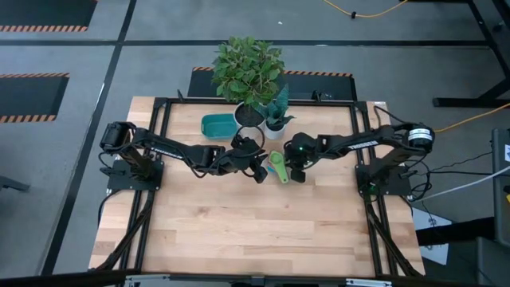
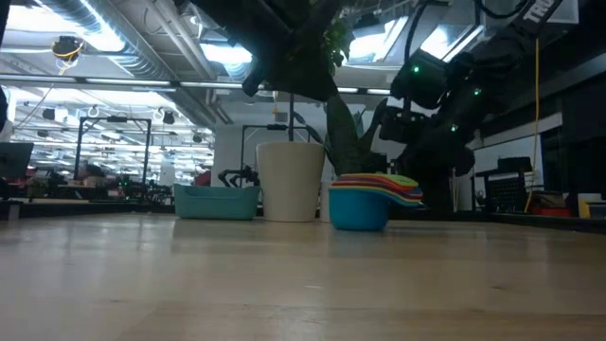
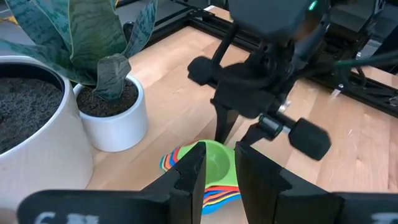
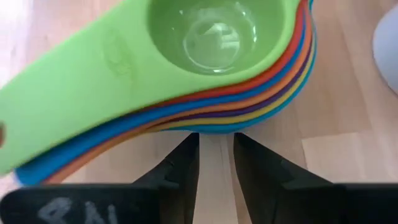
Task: Nest measuring cups in basket
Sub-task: Put the stacked measuring cup into the blue bin
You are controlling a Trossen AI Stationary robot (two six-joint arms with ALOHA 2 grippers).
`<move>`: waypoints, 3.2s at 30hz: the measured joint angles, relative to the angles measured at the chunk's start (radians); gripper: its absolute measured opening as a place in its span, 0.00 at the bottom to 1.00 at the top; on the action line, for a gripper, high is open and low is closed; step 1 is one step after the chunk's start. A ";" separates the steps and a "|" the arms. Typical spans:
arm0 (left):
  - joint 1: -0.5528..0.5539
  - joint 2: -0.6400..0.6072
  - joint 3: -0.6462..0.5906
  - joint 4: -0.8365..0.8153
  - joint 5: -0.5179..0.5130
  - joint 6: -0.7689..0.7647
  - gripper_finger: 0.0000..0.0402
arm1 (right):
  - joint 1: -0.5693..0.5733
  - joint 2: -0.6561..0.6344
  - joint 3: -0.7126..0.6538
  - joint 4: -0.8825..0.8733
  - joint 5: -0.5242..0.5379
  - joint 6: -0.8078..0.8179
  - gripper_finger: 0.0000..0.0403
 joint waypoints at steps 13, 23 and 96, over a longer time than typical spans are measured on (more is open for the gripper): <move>0.000 0.000 0.000 0.000 0.000 -0.001 0.20 | 0.036 0.161 0.002 0.225 -0.045 0.070 0.26; 0.000 0.000 0.001 0.000 0.000 -0.001 0.20 | 0.077 0.168 0.062 0.268 -0.063 0.092 0.26; -0.250 -0.423 -0.565 -0.196 -0.175 -0.734 0.41 | 0.078 -0.514 -0.032 -0.284 0.142 0.010 0.26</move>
